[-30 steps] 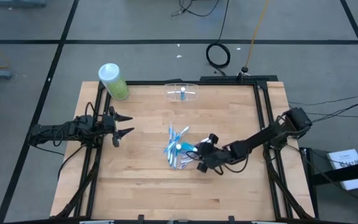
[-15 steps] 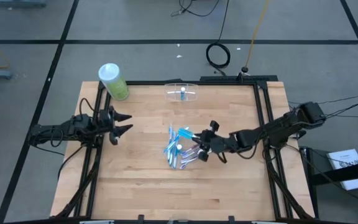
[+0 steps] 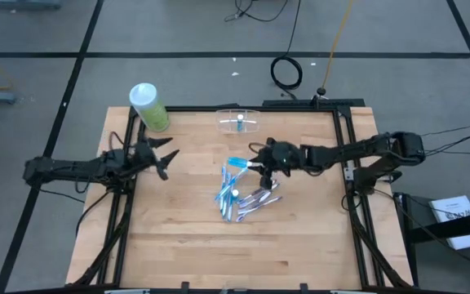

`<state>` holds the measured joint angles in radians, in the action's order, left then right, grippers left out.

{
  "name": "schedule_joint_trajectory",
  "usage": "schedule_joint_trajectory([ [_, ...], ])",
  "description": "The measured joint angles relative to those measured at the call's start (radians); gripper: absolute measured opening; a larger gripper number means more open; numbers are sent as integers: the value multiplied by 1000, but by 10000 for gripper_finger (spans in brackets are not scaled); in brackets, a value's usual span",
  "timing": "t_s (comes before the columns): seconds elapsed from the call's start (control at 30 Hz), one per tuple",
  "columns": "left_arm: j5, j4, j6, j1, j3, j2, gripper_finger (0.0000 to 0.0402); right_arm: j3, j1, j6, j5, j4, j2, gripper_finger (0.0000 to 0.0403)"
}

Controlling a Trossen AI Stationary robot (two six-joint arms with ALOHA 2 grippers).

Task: Pick & Place toothbrushing station
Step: Put the mouthwash into the transparent organizer

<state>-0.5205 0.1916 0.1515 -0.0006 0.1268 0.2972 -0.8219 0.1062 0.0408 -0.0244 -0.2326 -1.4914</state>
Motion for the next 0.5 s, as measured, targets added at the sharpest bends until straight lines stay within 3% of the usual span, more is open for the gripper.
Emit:
schedule_joint_trajectory([
  [0.17, -4, 225, 304, 0, 0, 334, 241, 0, 60, -7, 179, -79, 0, 86],
  [0.27, -4, 440, 421, 0, 0, 509, 241, 0, 80, -18, 257, -126, 0, 86],
  [0.4, 4, 688, 551, 0, 10, 690, 241, 0, 102, -7, 346, -183, 0, 86],
  [0.5, 39, 723, 613, 0, 58, 786, 241, 0, 105, -2, 368, -208, 0, 86],
])
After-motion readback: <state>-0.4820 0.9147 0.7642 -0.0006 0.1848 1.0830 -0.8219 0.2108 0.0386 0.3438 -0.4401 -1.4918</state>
